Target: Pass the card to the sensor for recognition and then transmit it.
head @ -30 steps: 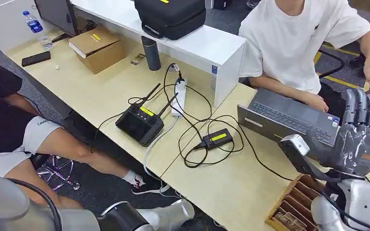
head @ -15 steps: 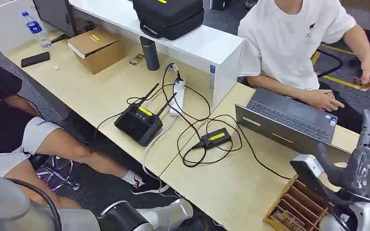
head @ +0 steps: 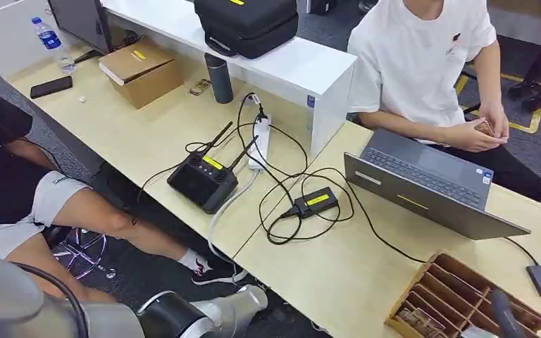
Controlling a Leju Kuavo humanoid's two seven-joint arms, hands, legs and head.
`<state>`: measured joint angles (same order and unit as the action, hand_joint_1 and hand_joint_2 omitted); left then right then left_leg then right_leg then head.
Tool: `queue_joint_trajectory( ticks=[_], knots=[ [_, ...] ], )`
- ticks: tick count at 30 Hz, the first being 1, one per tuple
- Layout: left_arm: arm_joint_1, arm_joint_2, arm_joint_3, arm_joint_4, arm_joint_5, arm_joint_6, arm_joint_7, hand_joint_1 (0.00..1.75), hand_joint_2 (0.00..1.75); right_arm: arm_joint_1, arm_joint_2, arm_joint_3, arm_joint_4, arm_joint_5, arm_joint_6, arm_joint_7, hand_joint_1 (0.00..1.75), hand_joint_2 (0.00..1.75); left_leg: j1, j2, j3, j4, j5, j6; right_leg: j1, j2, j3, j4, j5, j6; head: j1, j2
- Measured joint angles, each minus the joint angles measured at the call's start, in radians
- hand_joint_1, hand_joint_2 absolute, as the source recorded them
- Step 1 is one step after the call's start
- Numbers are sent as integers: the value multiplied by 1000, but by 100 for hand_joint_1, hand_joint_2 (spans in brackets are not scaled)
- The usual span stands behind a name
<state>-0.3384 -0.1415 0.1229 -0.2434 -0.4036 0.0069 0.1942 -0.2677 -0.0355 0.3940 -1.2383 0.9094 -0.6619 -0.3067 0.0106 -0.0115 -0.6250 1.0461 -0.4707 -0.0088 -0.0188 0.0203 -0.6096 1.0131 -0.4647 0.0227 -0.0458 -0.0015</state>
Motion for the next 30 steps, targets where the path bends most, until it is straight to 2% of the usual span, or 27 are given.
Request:
queue_joint_trajectory(
  ticks=[7, 30],
  knots=[
    [2, 7, 18, 0, 0, 0, -6, 0, 175, 62, -25, -25, -49, 10, 5, -17, 0, 175, 0, 0, 1, 0, 1, 0, 0, 0, 1, 0, 0, 0, 0, 0],
    [2, 11, 24, 0, -11, -4, -8, 0, 175, 93, -31, -21, -63, 61, 13, -29, 0, 175, 0, 0, 2, 0, 1, 0, 0, 0, 2, 1, 0, 0, 0, 0]
  ],
)
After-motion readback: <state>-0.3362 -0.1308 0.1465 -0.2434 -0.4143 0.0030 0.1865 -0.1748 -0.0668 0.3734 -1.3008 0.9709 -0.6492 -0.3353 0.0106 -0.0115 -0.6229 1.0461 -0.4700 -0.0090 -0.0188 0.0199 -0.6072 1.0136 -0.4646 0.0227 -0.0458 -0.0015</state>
